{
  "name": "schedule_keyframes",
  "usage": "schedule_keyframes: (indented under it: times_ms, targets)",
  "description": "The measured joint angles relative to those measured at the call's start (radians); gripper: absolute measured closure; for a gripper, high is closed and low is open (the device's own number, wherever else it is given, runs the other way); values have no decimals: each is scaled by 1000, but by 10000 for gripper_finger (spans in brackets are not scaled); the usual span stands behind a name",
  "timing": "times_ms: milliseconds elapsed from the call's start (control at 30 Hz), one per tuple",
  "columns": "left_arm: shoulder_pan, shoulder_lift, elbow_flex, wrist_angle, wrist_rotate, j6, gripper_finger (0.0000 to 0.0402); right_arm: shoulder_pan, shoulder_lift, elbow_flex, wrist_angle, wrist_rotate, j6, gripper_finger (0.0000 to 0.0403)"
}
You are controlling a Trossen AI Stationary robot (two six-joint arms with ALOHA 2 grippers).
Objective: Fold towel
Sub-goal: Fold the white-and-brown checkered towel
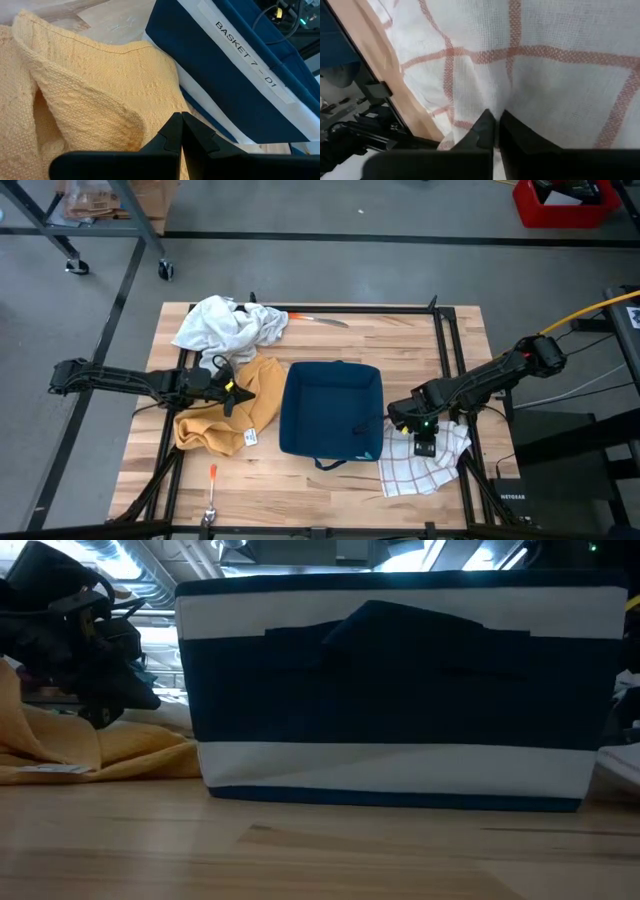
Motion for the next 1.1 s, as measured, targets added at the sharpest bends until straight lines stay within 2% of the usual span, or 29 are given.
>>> schedule_keyframes:
  times_ms: [233, 400, 533, 667, 733, 867, 1100]
  targets:
    - [0, 0, 0, 0, 0, -5, 402, 0, 0, 103, -72, -2, 17, 393]
    - [0, 0, 0, 0, 0, -6, 402, 0, 0, 298, -245, 14, -9, 397]
    - [0, 0, 0, 0, 0, -7, 402, 0, 0, 492, -455, 92, -29, 395]
    - [0, 0, 0, 16, -3, -29, 402, 0, 0, 693, -646, 224, -27, 398]
    - [0, 1, 0, 88, -4, -80, 402, 0, 0, 791, -703, 314, -26, 397]
    - [0, 1, 0, 252, -40, -160, 402, 0, 0, 955, -711, 536, -26, 399]
    - [0, 0, 0, 516, -132, -152, 402, 0, 0, 1163, -707, 887, -39, 398]
